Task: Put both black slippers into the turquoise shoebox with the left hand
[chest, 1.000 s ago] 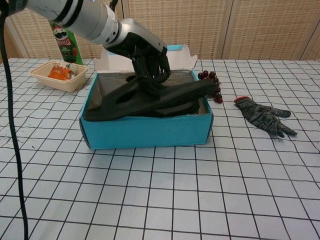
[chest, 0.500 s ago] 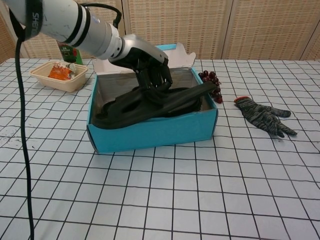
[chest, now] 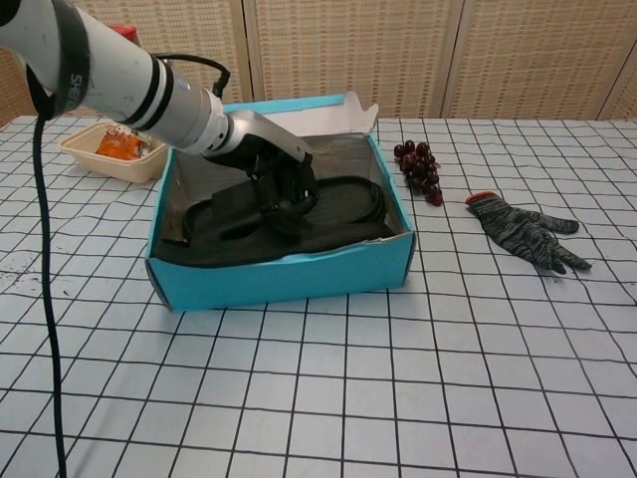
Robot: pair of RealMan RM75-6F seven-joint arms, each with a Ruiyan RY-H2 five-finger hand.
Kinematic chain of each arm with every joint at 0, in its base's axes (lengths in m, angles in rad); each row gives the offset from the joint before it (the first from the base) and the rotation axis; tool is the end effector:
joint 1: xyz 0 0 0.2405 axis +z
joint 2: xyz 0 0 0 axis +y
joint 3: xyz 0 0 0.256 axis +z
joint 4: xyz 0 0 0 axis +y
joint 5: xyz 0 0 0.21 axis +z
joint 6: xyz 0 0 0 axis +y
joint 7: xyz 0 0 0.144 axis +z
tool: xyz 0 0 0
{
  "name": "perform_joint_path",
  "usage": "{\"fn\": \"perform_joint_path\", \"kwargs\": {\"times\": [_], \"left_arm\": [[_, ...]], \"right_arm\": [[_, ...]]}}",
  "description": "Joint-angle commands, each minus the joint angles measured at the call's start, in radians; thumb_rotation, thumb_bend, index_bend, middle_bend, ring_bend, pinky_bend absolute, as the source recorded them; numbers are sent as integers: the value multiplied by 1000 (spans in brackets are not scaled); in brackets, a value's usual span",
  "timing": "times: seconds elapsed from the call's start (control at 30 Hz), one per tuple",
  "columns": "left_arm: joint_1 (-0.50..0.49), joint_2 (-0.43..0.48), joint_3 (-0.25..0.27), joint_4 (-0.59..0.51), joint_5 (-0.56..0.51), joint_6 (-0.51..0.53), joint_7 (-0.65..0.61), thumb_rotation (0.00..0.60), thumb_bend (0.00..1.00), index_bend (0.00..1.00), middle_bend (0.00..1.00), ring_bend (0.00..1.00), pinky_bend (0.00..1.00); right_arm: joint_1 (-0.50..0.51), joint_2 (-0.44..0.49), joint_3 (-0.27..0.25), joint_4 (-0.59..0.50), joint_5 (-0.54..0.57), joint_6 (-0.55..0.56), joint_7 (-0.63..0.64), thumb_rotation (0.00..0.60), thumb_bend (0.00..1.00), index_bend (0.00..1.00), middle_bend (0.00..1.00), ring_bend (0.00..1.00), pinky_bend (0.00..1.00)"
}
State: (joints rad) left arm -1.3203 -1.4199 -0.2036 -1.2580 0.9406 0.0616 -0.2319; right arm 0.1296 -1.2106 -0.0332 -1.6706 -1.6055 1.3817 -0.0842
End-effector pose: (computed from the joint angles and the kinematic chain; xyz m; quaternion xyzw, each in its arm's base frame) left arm -0.0304 0.4203 -0.0268 -0.8139 -0.5112 -0.1935 0.1971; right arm -0.2777 -0.1708 0.0961 0.6622 -0.4146 0.3834 0.4926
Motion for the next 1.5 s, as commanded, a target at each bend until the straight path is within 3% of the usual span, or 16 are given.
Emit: {"fn": "perform_joint_path", "kwargs": {"times": [0.03, 0.17, 0.27, 0.4, 0.5, 0.6, 0.73, 0.9, 1.23, 1.5], "left_arm": [[8, -20, 1, 21, 14, -6, -4, 600, 779, 703, 851, 654, 682], [14, -46, 0, 51, 32, -14, -8, 600, 776, 703, 850, 633, 665], [29, -52, -11, 54, 45, 4, -10, 600, 763, 673, 793, 528, 568], [54, -42, -11, 36, 79, 65, 5, 600, 711, 467, 551, 367, 380], [76, -29, -20, 13, 85, 75, -9, 600, 614, 149, 215, 155, 279], [109, -15, -46, -15, 92, 88, -33, 600, 525, 0, 9, 9, 176], [164, 6, -81, -60, 129, 137, -53, 600, 430, 0, 0, 0, 127], [202, 36, -99, -104, 172, 173, -67, 600, 403, 0, 0, 0, 98], [225, 26, -42, -93, 210, 194, -54, 600, 393, 0, 0, 0, 75], [242, -37, -19, -47, 232, 283, -31, 600, 385, 0, 0, 0, 21]], "right_arm": [[0, 0, 0, -1, 0, 1, -1, 600, 161, 0, 0, 0, 0], [-2, 1, 0, -2, 0, 5, -2, 600, 161, 0, 0, 0, 0], [-1, 1, 0, -2, 0, 3, -1, 600, 161, 0, 0, 0, 0], [0, 2, -1, -2, -2, 1, 1, 600, 161, 0, 0, 0, 0], [-1, 4, -3, -4, -7, 6, 4, 600, 161, 0, 0, 0, 0], [-4, 6, -6, -7, -15, 14, 6, 600, 161, 0, 0, 0, 0], [-9, 10, -10, -10, -29, 27, 11, 600, 161, 0, 0, 0, 0], [-15, 14, -16, -12, -47, 42, 15, 600, 161, 0, 0, 0, 0], [-22, 18, -20, -12, -65, 62, 18, 600, 161, 0, 0, 0, 0], [-21, 19, -19, -12, -66, 58, 18, 600, 161, 0, 0, 0, 0]]}}
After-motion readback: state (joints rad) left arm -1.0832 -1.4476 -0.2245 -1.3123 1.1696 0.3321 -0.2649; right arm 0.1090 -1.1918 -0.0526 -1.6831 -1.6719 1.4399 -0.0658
